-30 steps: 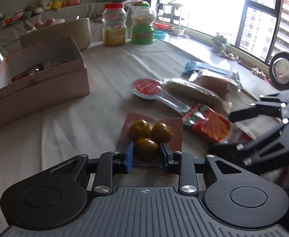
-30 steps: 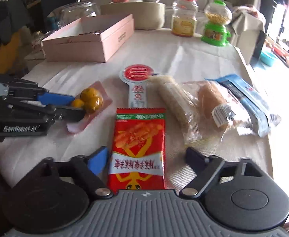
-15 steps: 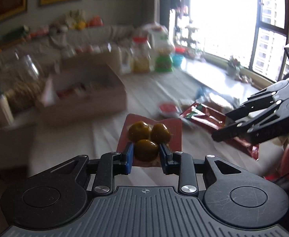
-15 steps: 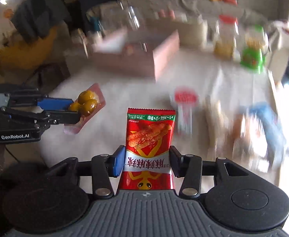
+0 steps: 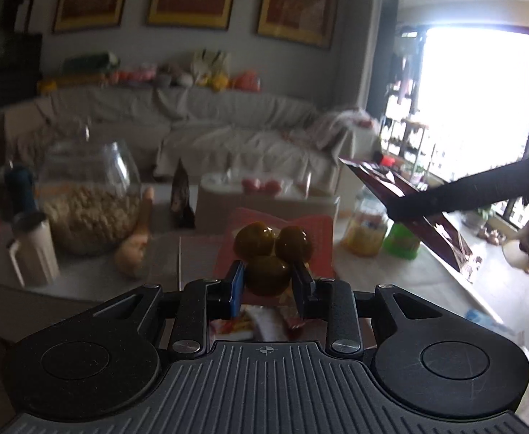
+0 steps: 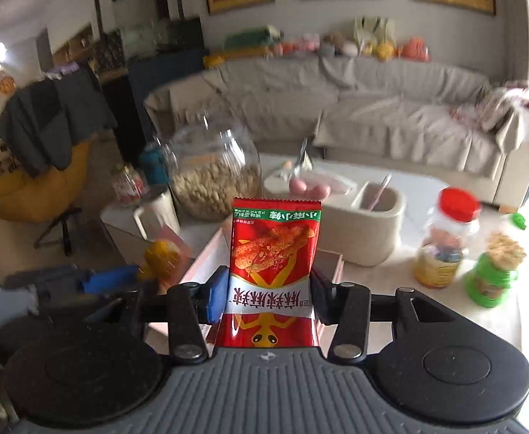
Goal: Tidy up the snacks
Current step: 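Lift both packets and carry them over the pink box, then open both grippers to drop the packets into the pink box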
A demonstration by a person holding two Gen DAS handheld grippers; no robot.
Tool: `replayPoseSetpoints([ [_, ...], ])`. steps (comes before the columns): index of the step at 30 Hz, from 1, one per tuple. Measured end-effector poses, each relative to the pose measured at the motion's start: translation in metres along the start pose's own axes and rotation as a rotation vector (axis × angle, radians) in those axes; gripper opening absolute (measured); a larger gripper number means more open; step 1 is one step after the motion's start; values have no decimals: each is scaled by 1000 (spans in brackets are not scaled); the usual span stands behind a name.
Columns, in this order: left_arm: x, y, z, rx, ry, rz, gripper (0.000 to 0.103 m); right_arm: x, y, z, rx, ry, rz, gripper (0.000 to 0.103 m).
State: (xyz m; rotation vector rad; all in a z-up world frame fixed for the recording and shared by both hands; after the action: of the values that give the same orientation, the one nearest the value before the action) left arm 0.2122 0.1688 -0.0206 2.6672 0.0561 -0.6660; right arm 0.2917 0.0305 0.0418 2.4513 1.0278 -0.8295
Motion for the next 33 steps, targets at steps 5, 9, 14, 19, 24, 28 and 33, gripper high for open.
replayPoseSetpoints([
  [5, 58, -34, 12, -159, -160, -7, 33, 80, -6, -2, 24, -116, -52, 59],
  [9, 74, -50, 14, -204, -173, 12, 28, 111, -3, 9, 92, -181, -104, 63],
  [14, 44, -52, 3, -212, -23, -35, 28, 83, 8, 21, 12, -135, -47, 66],
  [19, 14, -22, 12, -191, -22, 62, 28, 4, 50, 62, -34, -72, 41, 77],
  [24, 8, 30, 54, -160, -160, 205, 28, -73, 118, 141, 60, -72, 244, 84],
  [28, 16, 79, 96, -132, -300, 311, 28, -100, 170, 218, 262, -142, 334, 84],
  [33, 22, 123, 147, -70, -464, 374, 28, -94, 199, 278, 346, -186, 381, 84],
])
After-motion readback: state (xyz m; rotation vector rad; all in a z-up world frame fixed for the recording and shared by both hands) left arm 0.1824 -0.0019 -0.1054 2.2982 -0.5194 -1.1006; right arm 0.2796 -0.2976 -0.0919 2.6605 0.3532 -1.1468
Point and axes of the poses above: each gripper's, at about its wrist camera, not at the fingertips, and x roughly the way its jaws point, y to its right, z to its underside, the point moved 5 cm from there along x, roughly the way its jaws point, and after that the axes turned 14 degrees about -x, right-handed, at the moved point
